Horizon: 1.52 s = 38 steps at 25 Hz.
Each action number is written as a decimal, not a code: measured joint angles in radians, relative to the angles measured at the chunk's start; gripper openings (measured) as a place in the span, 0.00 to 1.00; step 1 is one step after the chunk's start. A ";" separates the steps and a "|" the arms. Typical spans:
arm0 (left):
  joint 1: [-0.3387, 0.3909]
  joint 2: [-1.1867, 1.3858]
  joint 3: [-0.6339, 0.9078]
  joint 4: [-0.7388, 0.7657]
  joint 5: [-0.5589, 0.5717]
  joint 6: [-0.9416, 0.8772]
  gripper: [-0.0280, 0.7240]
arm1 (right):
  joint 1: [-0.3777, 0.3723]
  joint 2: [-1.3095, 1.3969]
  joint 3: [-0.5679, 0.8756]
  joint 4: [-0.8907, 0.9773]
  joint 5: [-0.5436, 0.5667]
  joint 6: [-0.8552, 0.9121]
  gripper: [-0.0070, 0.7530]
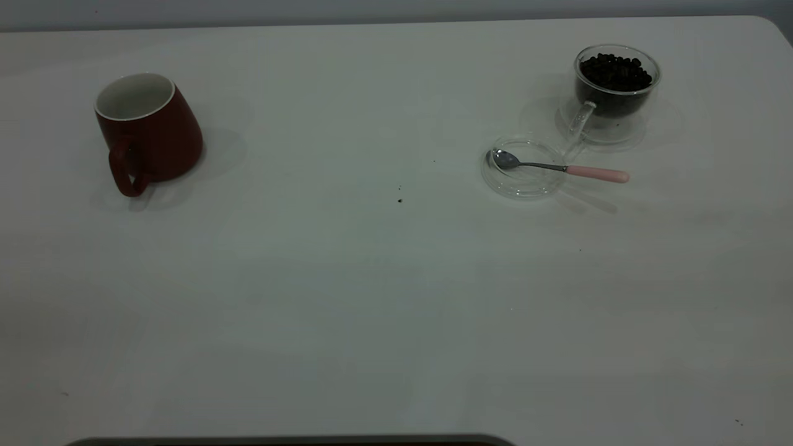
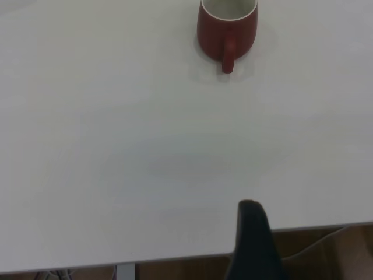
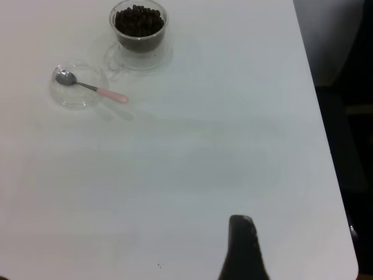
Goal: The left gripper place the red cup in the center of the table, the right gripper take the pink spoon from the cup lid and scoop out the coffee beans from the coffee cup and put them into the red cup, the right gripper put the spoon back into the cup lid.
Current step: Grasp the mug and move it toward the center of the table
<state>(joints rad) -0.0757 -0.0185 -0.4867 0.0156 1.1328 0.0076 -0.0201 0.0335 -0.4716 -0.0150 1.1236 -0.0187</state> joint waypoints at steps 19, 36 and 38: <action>0.000 0.000 0.000 0.000 0.000 -0.001 0.79 | 0.000 0.000 0.000 -0.001 0.000 0.000 0.79; 0.000 0.131 -0.095 -0.004 -0.022 -0.062 0.79 | 0.000 0.000 0.000 -0.001 0.001 0.000 0.79; 0.000 0.237 -0.169 -0.003 -0.027 -0.077 0.79 | 0.000 0.000 0.000 -0.001 0.001 0.000 0.79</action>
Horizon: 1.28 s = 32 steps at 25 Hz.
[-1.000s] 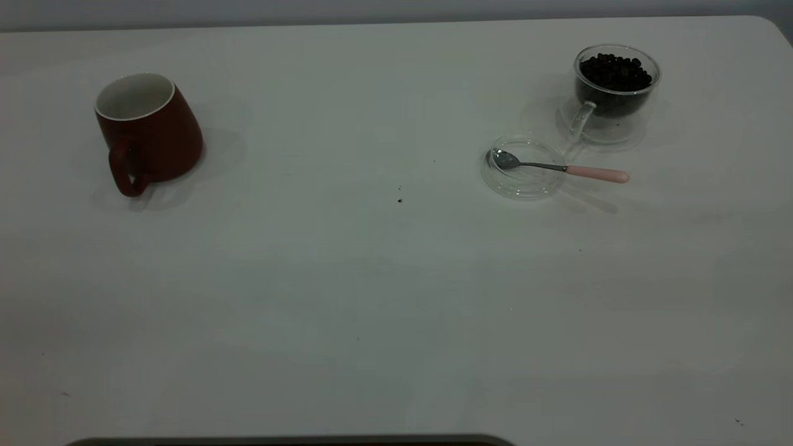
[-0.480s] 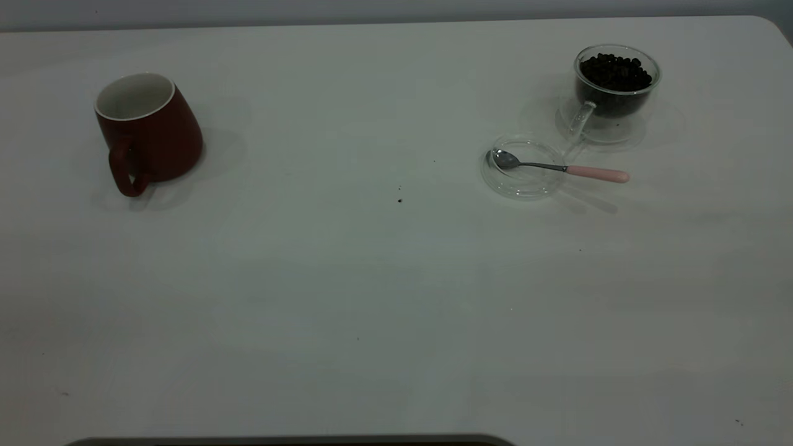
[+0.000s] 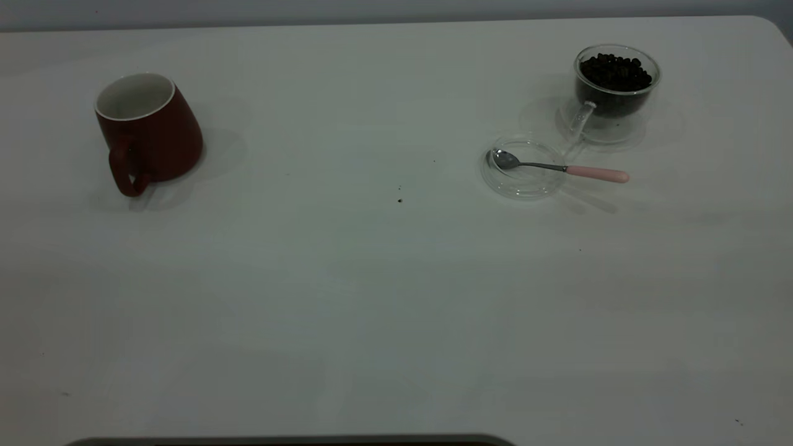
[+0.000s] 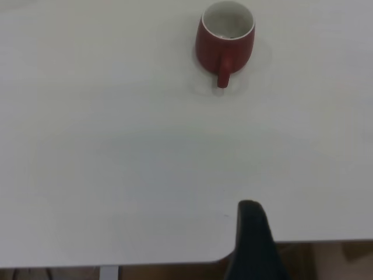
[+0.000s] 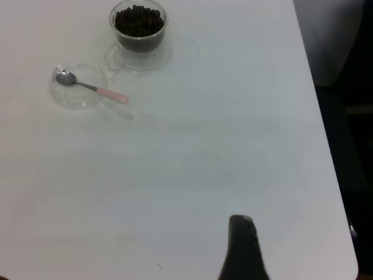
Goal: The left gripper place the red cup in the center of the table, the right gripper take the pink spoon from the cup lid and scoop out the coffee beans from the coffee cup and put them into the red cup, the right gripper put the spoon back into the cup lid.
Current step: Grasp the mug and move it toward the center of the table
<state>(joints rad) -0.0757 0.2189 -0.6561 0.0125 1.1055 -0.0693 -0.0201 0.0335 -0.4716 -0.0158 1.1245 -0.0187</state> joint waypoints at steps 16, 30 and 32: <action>0.000 0.925 -0.375 0.100 -0.198 0.208 0.79 | 0.000 0.000 0.000 0.000 0.000 0.000 0.79; 0.000 1.565 -0.664 0.321 -0.284 0.759 0.79 | 0.000 0.000 0.000 0.000 0.000 0.000 0.79; 0.000 1.650 -0.697 0.347 -0.314 0.839 0.79 | 0.000 0.000 0.000 0.000 0.000 0.000 0.79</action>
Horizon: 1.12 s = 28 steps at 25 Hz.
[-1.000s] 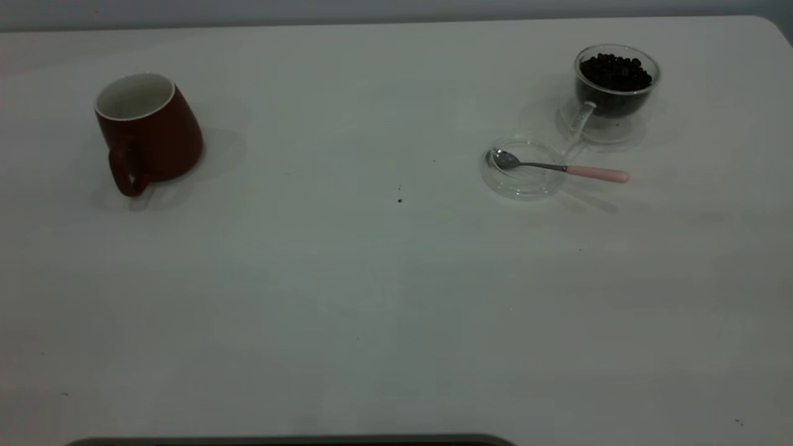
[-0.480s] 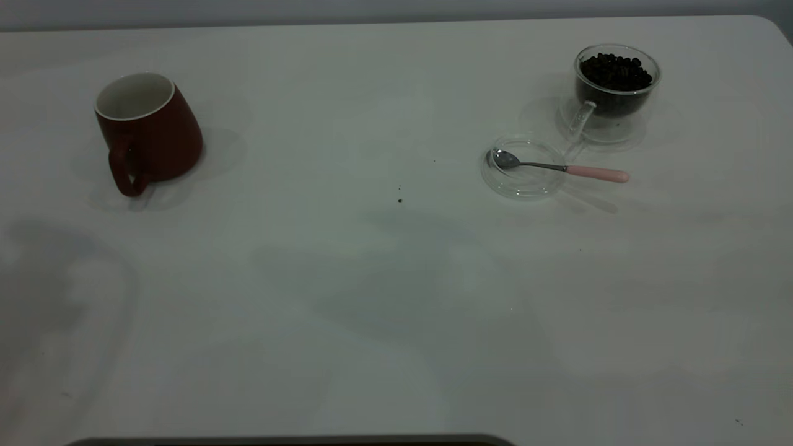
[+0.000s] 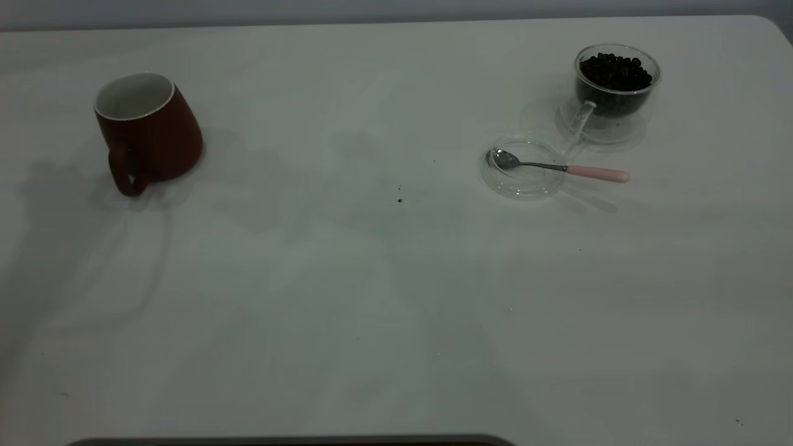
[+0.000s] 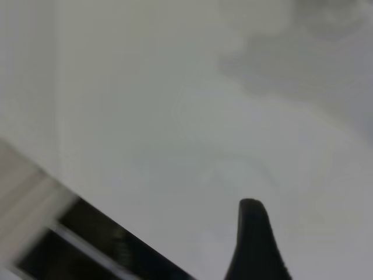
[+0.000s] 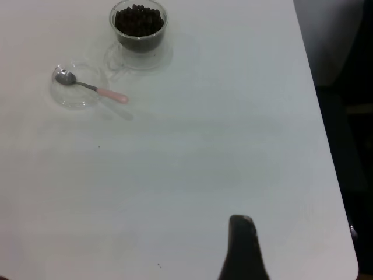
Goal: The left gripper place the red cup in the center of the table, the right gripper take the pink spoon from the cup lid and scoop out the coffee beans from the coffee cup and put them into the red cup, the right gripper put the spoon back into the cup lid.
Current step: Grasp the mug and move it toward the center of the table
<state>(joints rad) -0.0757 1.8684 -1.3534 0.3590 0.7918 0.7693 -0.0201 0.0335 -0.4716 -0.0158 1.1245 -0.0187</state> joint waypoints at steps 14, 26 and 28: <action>0.000 0.391 -0.060 0.253 -0.361 0.116 0.79 | 0.000 0.000 0.000 0.000 0.000 0.000 0.79; -0.109 0.454 -0.061 0.264 -0.409 0.106 0.79 | 0.000 0.000 0.000 0.000 0.000 0.000 0.79; -0.151 0.454 -0.061 0.252 -0.409 0.079 0.79 | 0.000 0.000 0.000 0.000 0.000 0.000 0.79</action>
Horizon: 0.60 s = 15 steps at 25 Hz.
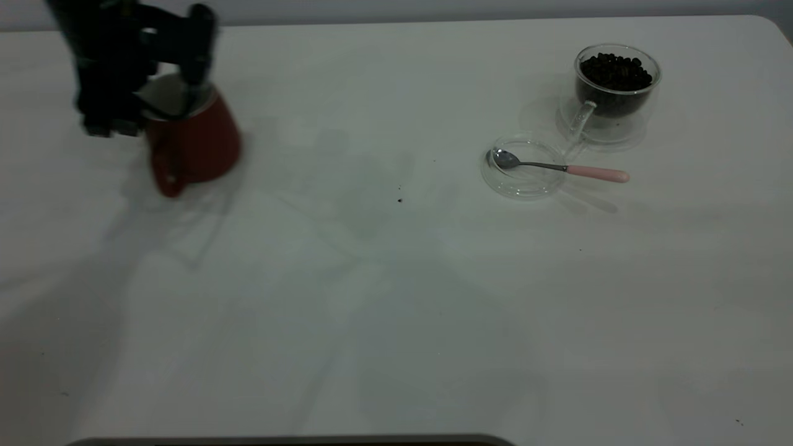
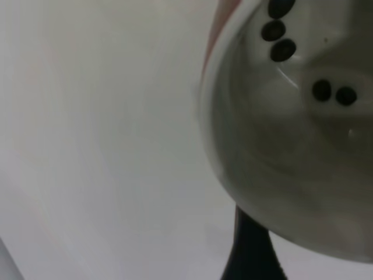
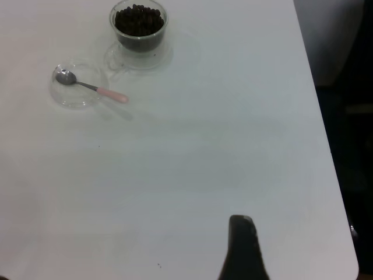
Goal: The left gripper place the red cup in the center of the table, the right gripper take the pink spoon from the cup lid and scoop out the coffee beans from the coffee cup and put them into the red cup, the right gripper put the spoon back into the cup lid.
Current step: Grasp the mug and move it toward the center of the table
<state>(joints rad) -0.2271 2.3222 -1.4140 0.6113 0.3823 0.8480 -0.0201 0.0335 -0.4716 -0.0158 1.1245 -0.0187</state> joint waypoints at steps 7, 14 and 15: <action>-0.163 0.000 0.000 -0.054 -0.032 -0.084 0.79 | 0.000 0.000 0.000 0.000 0.000 0.000 0.79; -0.289 0.000 0.000 -0.131 -0.129 -0.185 0.79 | 0.000 0.000 0.000 0.000 0.000 0.000 0.79; -0.298 0.000 0.000 -0.132 -0.136 -0.215 0.79 | 0.000 0.000 0.000 0.000 0.000 0.000 0.79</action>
<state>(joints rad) -0.5250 2.3222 -1.4140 0.4788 0.2464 0.6334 -0.0201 0.0335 -0.4716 -0.0158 1.1245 -0.0187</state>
